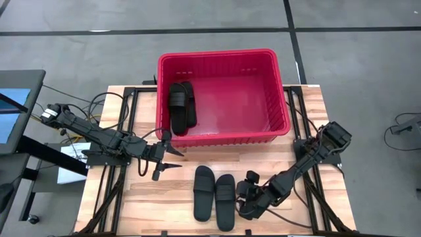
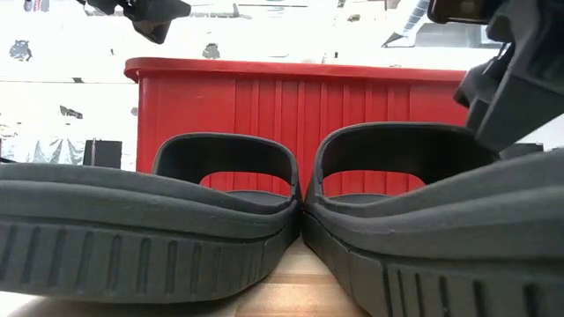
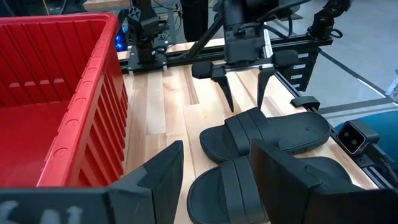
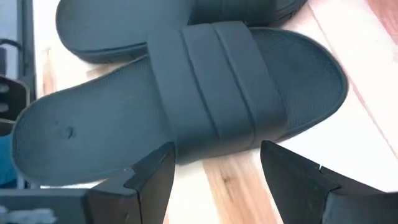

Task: Pick and place slides into bin
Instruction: Put the black slides into the red bin

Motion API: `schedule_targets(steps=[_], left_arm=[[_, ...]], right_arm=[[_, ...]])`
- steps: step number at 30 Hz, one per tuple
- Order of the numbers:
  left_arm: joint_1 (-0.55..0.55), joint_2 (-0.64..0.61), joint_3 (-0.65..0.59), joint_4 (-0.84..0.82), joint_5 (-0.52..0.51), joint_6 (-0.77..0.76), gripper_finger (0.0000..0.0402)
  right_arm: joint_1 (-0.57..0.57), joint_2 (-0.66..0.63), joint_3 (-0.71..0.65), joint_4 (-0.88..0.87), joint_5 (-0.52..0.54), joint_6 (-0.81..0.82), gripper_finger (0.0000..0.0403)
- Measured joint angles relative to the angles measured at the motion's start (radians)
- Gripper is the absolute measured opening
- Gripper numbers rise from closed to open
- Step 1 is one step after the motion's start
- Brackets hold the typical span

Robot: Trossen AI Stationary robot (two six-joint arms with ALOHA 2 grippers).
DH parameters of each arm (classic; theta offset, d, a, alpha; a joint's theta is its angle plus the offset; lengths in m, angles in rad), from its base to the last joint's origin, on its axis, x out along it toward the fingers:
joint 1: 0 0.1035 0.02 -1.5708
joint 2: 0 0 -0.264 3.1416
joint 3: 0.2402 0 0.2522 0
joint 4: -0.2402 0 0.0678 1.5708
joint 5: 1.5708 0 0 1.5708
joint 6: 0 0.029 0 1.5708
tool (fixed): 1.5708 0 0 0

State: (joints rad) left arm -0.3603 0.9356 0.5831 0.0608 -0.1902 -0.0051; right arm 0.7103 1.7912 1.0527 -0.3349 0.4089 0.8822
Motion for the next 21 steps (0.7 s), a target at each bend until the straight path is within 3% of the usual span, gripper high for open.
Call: schedule_targets(steps=[21], left_arm=[[0.0, 0.0, 0.0, 0.001, 0.001, -0.002, 0.0178]], right_arm=[[-0.025, -0.001, 0.0, 0.038, 0.008, -0.001, 0.0225]])
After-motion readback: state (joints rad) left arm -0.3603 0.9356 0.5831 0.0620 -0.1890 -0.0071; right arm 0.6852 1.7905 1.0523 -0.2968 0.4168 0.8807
